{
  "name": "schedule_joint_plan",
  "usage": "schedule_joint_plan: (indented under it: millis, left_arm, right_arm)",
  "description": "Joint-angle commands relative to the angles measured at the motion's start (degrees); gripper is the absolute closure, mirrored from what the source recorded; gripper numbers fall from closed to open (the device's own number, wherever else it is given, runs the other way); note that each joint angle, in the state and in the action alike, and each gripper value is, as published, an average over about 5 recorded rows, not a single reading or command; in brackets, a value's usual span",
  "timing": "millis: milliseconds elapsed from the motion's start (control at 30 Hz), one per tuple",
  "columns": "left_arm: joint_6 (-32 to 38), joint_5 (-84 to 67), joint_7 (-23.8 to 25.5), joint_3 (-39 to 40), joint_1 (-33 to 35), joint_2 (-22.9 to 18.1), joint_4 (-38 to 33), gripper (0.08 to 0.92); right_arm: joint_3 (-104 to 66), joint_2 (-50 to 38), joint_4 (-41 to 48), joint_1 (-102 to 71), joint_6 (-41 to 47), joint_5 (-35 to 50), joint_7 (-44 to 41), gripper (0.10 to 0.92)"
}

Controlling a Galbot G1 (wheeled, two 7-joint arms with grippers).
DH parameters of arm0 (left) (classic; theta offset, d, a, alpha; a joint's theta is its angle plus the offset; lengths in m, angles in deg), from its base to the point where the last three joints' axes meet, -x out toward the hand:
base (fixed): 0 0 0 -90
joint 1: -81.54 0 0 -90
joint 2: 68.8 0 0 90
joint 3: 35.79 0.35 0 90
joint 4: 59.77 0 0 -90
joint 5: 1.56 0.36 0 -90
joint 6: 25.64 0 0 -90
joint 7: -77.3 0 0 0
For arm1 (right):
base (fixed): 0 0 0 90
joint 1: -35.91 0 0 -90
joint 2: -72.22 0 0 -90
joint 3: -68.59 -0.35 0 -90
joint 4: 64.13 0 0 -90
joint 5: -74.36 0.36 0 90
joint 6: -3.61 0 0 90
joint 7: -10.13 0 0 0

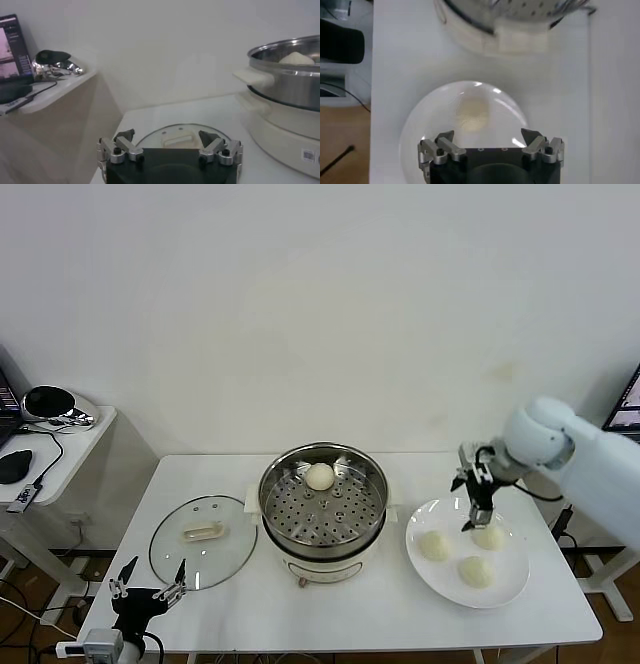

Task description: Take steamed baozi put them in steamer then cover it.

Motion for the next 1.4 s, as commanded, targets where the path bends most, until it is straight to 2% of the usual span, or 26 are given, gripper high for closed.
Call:
schedule_joint_plan:
  millis: [33,567,1400]
  left_arm:
    - [0.00,0.26,0.07,-0.03,0.45,-0.27,-0.23,0.177]
    - [0.21,0.57,-0.11,-0.27,0.36,-0.13,1.81,0.177]
    - [0.28,1.18,-0.07,0.09,-0.44,-0.31,3.76,0.177]
  right_arm:
    - [-2.33,2.38,1.99,-7.62,0.31,-3.84,3.30,0.203]
    - [-2.29,9.71,10.75,-10.39,-2.37,-7.05,7.55,0.203]
    - [-2.61,13.44,15.87,-12.04,-3.02,-9.04,10.01,0.203]
